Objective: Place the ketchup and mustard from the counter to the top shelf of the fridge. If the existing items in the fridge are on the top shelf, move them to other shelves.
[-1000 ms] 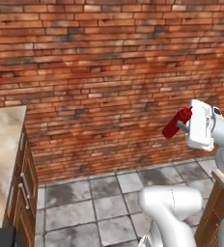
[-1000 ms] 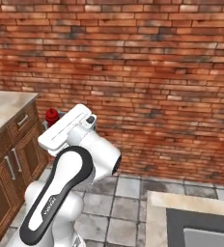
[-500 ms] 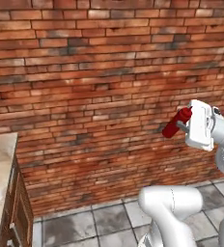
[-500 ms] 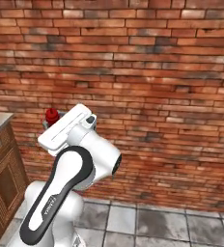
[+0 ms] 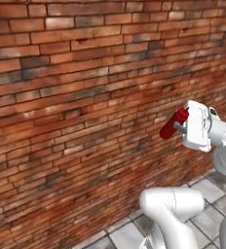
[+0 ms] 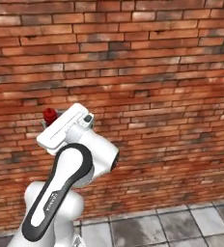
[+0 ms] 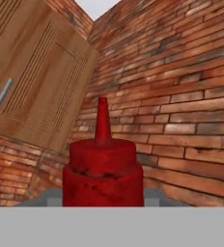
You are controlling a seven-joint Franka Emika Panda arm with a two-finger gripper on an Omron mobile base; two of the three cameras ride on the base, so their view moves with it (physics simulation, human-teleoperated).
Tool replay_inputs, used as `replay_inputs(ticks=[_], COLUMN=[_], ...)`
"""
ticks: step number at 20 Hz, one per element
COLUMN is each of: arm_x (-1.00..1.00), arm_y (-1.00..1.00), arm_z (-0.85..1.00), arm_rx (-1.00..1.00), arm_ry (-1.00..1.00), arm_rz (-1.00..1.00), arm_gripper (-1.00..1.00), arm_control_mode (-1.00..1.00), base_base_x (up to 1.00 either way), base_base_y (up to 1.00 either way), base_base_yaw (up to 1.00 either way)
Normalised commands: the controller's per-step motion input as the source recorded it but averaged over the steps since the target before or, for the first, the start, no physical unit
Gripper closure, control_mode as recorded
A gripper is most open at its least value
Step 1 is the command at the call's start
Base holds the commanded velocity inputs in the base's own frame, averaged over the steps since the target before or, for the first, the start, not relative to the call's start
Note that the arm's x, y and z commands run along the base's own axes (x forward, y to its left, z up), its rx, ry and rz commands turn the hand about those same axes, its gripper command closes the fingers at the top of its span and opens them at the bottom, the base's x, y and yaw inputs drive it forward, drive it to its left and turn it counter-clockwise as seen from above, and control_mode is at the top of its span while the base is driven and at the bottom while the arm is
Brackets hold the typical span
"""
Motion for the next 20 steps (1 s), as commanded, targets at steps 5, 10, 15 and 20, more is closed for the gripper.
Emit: replay_inputs(ticks=[5,10,15,20], arm_x=[0.00,0.00,0.00,0.00], arm_y=[0.00,0.00,0.00,0.00], arm_z=[0.00,0.00,0.00,0.00], arm_rx=[0.00,0.00,0.00,0.00], arm_ry=[0.00,0.00,0.00,0.00], arm_rz=[0.00,0.00,0.00,0.00], arm_gripper=[1.00,1.00,1.00,1.00], arm_control_mode=[1.00,1.00,1.00,1.00], base_base_x=[0.00,0.00,0.08,0.77], base_base_y=[0.00,0.00,0.00,0.00], base_base_yaw=[-0.97,-0.99,-0.89,-0.61])
